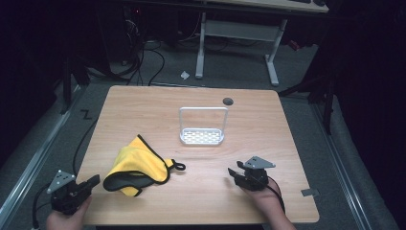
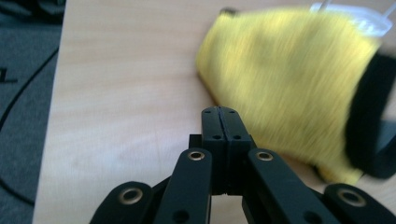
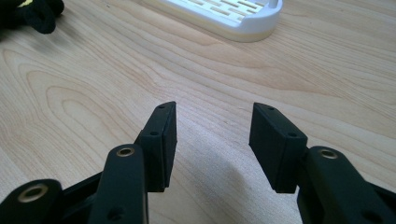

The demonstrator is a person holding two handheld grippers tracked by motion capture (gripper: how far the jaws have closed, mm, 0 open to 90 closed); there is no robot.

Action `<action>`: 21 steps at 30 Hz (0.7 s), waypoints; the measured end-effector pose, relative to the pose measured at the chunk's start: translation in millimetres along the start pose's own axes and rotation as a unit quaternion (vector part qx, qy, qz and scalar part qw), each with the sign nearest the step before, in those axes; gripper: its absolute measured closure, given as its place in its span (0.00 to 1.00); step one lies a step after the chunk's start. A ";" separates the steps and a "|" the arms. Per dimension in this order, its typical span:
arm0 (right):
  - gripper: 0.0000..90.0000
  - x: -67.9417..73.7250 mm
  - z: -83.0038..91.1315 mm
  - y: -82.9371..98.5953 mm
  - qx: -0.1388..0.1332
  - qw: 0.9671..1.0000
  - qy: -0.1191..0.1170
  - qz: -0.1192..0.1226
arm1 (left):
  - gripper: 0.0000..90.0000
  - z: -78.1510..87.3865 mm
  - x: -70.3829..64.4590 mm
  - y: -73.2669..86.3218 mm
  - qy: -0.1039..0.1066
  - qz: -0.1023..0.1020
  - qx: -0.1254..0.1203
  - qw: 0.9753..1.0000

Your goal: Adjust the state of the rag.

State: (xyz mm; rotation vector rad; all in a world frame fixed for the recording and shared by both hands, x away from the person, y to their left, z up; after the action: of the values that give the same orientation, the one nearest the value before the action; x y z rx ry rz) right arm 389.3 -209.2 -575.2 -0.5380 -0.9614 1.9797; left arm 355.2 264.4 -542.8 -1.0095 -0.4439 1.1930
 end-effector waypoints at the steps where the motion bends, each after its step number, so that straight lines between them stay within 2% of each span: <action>1: 0.58 0.6 -0.9 0.4 0.002 1.000 -0.001 0.001 | 0.91 -3.1 -3.1 -8.9 0.024 0.015 -0.011 1.000; 2: 0.58 0.6 -0.9 0.4 0.002 1.000 -0.001 0.001 | 0.81 -3.1 -3.1 -8.9 0.024 0.015 -0.011 1.000; 3: 0.58 1.3 -1.9 0.2 0.003 1.000 -0.002 0.001 | 0.73 -6.2 -4.2 -12.4 0.035 0.025 -0.012 0.999; 4: 0.58 1.3 -1.9 0.2 0.003 1.000 -0.002 0.001 | 0.73 -9.2 -5.5 -16.1 0.043 0.035 -0.018 0.998; 5: 0.58 2.8 -2.5 0.0 0.002 1.000 -0.004 0.001 | 0.63 -15.1 -9.6 -23.4 0.054 0.038 -0.022 0.998; 7: 0.58 3.3 -2.9 -0.2 0.002 1.000 -0.006 0.002 | 0.60 -18.1 -12.8 -26.4 0.059 0.037 -0.023 0.997; 8: 0.58 5.3 -3.3 -1.4 0.000 1.000 -0.009 0.002 | 0.54 -21.4 -16.8 -28.3 0.065 0.033 -0.021 0.997; 11: 0.58 8.5 -4.7 -3.7 -0.002 1.000 -0.010 0.012 | 0.50 -33.0 -29.5 -25.4 0.077 0.019 -0.005 0.997; 13: 0.58 10.7 -5.3 -3.3 0.000 1.000 -0.010 0.021 | 0.48 -42.9 -38.0 -15.6 0.079 0.007 0.016 0.997; 15: 0.58 11.7 -5.4 -2.8 0.002 1.000 -0.010 0.024 | 0.47 -45.2 -40.7 -12.6 0.083 0.009 0.021 0.996; 17: 0.58 14.1 -4.8 -1.5 0.004 1.000 -0.009 0.027 | 0.44 -49.1 -44.8 -6.7 0.081 0.003 0.031 0.996; 19: 0.58 14.5 -4.1 -1.5 0.003 1.000 -0.008 0.028 | 0.42 -54.8 -49.0 1.0 0.070 -0.015 0.049 0.996; 21: 0.58 13.6 -3.5 -1.7 0.002 1.000 -0.006 0.028 | 0.42 -58.6 -50.0 5.6 0.065 -0.019 0.060 0.996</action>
State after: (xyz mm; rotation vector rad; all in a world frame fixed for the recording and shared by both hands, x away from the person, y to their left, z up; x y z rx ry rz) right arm 385.1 -195.8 -576.2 -0.5555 -0.9592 2.0364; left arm 378.5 194.9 -567.2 -0.9648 -0.2843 1.0995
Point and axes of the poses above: each handheld gripper's, and its own axes: z roughly backward along the jaws, y roughly out of its underside, x roughly to its left, the point moved 9 cm from there along -z, roughly forward along the jaws
